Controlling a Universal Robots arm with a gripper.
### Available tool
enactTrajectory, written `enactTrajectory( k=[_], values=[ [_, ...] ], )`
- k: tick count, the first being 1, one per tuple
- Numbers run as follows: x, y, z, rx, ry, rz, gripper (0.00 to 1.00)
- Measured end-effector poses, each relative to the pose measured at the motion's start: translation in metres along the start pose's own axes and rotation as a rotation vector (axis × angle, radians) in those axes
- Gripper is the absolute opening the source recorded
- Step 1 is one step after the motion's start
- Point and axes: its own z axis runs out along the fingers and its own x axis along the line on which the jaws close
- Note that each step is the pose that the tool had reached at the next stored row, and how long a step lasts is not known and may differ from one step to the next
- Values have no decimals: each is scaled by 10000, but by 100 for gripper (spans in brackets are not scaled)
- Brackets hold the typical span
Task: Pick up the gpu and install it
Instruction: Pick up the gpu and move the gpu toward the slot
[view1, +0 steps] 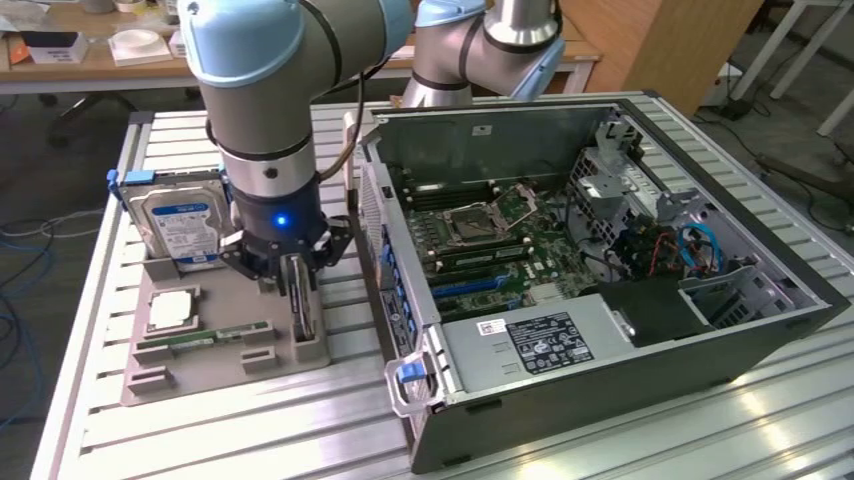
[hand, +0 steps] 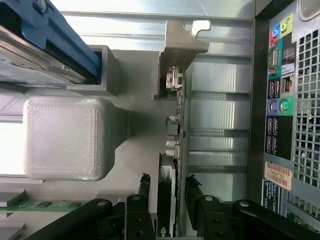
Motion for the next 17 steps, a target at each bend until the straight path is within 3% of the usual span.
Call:
enactTrajectory(
  k=[13, 17],
  values=[
    [1, 0, 22, 1, 0, 2, 40],
    [1, 0, 21, 1, 1, 1, 27]
  ],
)
